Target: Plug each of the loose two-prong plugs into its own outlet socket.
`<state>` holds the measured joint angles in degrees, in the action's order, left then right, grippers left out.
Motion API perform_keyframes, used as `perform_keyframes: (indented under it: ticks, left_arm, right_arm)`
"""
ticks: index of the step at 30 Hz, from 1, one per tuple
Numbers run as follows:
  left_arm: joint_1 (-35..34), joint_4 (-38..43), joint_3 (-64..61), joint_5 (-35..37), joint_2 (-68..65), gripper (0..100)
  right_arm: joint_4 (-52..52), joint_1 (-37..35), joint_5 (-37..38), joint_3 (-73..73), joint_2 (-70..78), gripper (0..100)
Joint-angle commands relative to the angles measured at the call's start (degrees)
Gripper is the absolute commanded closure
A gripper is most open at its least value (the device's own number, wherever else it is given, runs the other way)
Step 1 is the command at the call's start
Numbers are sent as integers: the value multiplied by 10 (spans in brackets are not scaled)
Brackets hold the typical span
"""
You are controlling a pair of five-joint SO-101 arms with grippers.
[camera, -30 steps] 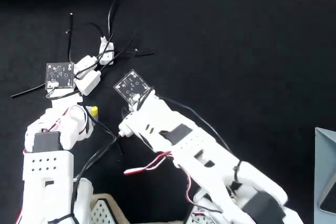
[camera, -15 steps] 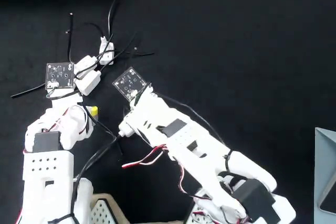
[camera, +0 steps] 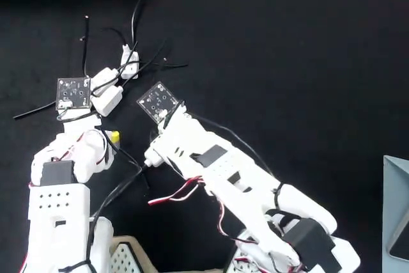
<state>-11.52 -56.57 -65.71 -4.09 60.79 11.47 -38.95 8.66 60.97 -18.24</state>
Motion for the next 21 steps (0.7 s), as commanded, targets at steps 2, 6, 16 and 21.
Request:
perform_keyframes:
  ticks: [2,6,16,21]
  left_arm:
    - [-6,6,6,4,9,787]
    - [-6,5,6,4,9,787]
    - [-2,10,7,4,9,787]
    - [23,68,7,33,7,784]
  right_arm:
    - [-11,9,0,-34,29,987]
    - [-11,10,1,-41,54,987]
    - [-7,33,-3,-26,-1,987]
    - [48,-8,-3,-7,-91,987]
